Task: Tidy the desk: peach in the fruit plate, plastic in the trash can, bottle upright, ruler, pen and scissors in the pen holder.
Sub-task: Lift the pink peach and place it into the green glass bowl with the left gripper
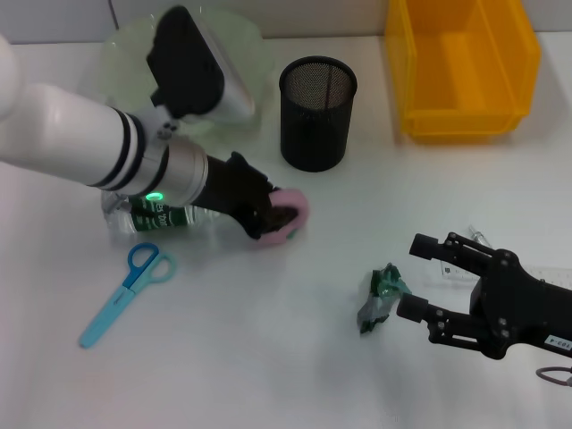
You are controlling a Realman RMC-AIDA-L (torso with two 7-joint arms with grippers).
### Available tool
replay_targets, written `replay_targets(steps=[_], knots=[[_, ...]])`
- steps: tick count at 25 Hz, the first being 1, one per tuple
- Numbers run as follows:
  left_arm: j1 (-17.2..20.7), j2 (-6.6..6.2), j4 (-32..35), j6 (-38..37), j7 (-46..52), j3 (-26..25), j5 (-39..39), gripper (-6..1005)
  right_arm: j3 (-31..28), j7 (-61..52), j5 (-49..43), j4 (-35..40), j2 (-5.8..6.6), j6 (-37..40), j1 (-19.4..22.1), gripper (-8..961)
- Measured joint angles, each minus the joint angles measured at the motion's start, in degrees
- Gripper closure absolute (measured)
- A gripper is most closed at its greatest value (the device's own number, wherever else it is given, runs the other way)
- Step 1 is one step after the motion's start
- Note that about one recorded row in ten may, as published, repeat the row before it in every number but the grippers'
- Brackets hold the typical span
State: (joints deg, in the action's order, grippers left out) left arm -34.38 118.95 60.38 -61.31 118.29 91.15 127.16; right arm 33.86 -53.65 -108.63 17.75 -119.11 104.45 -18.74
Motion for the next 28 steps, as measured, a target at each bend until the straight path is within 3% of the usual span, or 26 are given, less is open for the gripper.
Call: replay_targets(steps=[8, 16, 17, 18, 22, 28], knots=[[4.8, -0.20, 7.1, 2.0, -0.5, -6.3, -8.4, 760, -0.5, 0.1, 0.0, 0.0, 0.02, -0.4, -0.1, 124], [7.3, -0.06, 6.6, 16.4, -7.1, -8.3, -20.7, 833, -1.0, 0.2, 0.0, 0.0, -0.04, -0.4, -0.3, 124], [7.3, -0.06, 6.6, 16.4, -7.1, -8.3, -20.7, 840, -1.0, 0.2, 0.0, 0.0, -0.04, -0.4, -0.3, 124], [7.4, -0.02, 5.3, 22.0, -8.9, -7.2, -23.7, 847, -1.0, 0.2, 0.0, 0.0, -0.04, -0.4, -0.3, 124], [6.3, 0.00, 1.9, 31.1, -9.6, -5.8, -26.1, 880, -1.2, 0.2, 0.0, 0.0, -0.07, -0.4, -0.3, 124], [3.2, -0.05, -4.6, 39.9, -9.7, -3.3, -26.1, 911, -2.2, 0.3, 0.0, 0.0, -0.07, -0.4, -0.1, 124]])
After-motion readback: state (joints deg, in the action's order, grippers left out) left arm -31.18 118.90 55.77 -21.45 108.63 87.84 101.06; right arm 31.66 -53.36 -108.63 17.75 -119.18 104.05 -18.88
